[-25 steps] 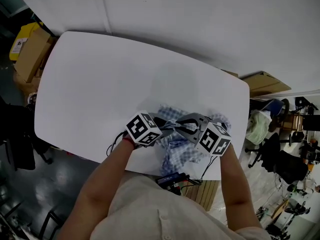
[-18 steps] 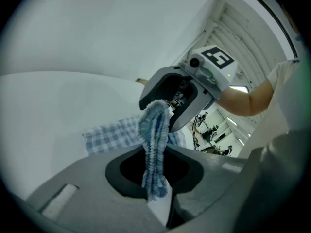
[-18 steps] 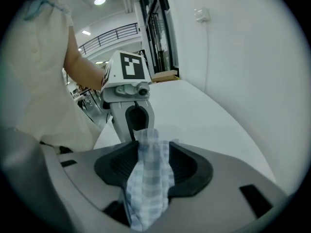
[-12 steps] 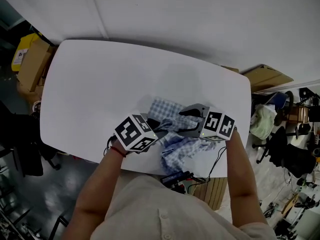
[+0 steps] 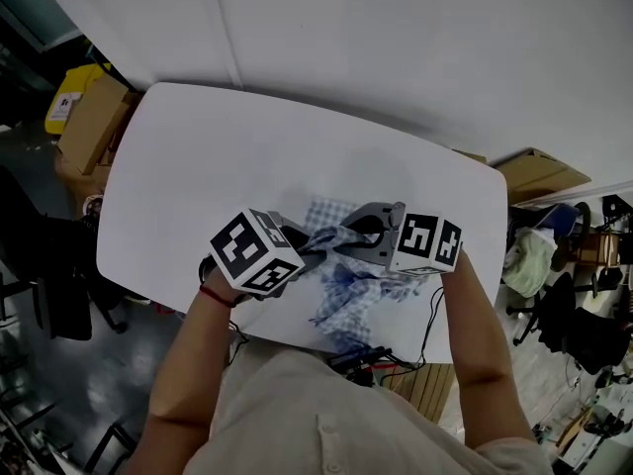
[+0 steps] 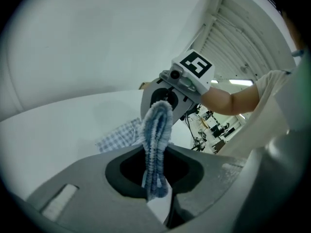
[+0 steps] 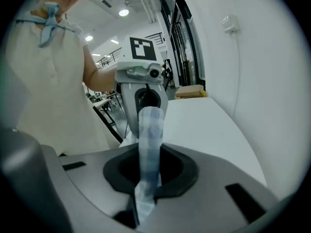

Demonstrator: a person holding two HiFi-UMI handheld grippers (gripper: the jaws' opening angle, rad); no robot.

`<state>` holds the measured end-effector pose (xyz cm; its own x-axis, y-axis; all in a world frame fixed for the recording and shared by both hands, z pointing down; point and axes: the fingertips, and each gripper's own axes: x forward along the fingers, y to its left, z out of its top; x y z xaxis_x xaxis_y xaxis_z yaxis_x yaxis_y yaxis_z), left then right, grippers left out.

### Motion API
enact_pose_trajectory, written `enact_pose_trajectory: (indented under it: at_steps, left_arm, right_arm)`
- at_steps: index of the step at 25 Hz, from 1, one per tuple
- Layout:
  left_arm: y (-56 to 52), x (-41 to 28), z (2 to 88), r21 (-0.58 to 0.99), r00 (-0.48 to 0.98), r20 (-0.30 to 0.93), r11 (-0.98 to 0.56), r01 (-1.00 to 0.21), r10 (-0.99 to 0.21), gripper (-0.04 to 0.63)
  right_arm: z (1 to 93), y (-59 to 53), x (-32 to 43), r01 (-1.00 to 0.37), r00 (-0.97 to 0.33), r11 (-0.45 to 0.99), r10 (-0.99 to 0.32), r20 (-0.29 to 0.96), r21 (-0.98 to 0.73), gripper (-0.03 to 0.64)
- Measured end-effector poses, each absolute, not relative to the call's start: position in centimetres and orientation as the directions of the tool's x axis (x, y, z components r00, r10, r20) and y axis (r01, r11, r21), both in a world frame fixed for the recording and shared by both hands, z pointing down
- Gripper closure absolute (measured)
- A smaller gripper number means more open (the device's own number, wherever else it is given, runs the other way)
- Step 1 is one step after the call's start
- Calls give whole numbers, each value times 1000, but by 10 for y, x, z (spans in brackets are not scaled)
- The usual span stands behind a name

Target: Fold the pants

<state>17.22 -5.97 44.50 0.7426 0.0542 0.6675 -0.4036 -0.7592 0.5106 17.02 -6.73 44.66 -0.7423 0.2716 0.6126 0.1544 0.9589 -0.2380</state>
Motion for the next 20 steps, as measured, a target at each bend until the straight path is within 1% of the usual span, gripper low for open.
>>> enact_pose_trajectory:
  at_steps: [3,5,6,7,8,9,13,16,18,20]
  left_arm:
    - [-62,166,436,509,792,611,-778,-370,23,523]
    - [-63,163,434,475,819,574,-810,-344,-12,519]
    - [-64,161,435,462,830,557,-818,-342,-33,451]
    - [-65,159,437,458,840,539,-818,-347,-55,358]
    - [-67,155,439,461,850,522,-813,-357,-77,315]
    - [-67,150,442,466,857,506,-804,-369,-99,290]
    - [-67,127,460,481,855,492,-767,-423,-164,265]
    - [-60,116,481,521,860,483,-735,-434,-166,241]
    - [-59,116,490,554,878,443,-714,-428,-182,230]
    - [-64,121,487,580,898,378,-698,-420,-226,229]
  right_arm:
    - [434,-71,165,191,-738,941,326,591,-280,581]
    - [428,-72,159,219,-721,934,350,598,-283,584]
    - [426,-73,156,228,-714,932,357,602,-282,584]
    - [424,-74,153,234,-710,930,362,604,-282,584]
    - [422,-75,152,237,-710,929,365,603,-284,584]
    - [421,-76,150,239,-711,928,368,600,-286,584]
    - [418,-79,149,234,-711,927,369,599,-294,584]
    - [415,-82,148,231,-714,929,364,599,-289,584]
    - [411,-82,147,228,-718,929,362,594,-290,584]
    - [409,-82,147,220,-718,931,357,598,-291,584]
